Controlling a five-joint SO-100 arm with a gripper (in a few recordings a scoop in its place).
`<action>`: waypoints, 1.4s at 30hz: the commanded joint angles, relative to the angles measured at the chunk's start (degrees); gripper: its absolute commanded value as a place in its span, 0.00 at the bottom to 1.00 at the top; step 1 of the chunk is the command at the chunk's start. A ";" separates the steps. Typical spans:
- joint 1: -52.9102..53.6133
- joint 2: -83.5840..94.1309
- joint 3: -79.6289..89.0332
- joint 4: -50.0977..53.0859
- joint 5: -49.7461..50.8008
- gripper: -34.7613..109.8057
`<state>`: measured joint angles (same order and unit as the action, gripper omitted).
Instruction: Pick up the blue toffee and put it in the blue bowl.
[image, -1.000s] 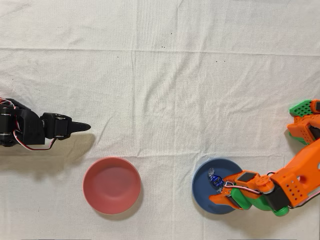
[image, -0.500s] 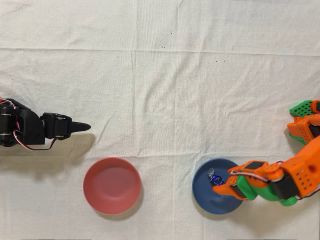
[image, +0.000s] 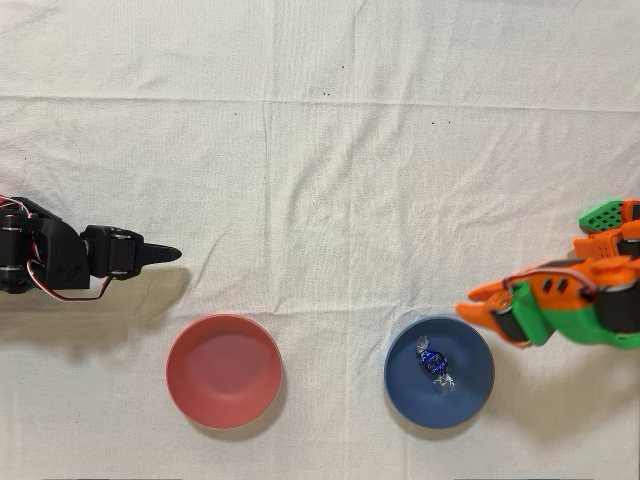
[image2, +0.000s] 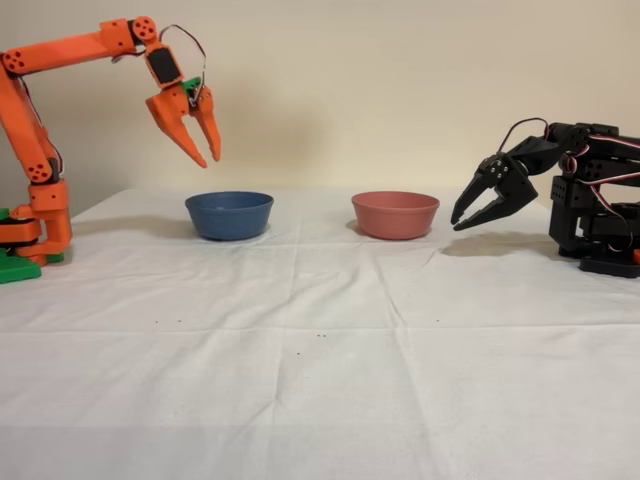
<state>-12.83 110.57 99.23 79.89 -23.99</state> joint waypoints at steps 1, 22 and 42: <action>2.55 7.91 1.85 -0.18 1.14 0.27; 17.93 39.99 38.58 -21.09 3.43 0.24; 14.06 71.19 69.70 -25.31 20.83 0.24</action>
<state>2.46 177.80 167.08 55.02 -5.80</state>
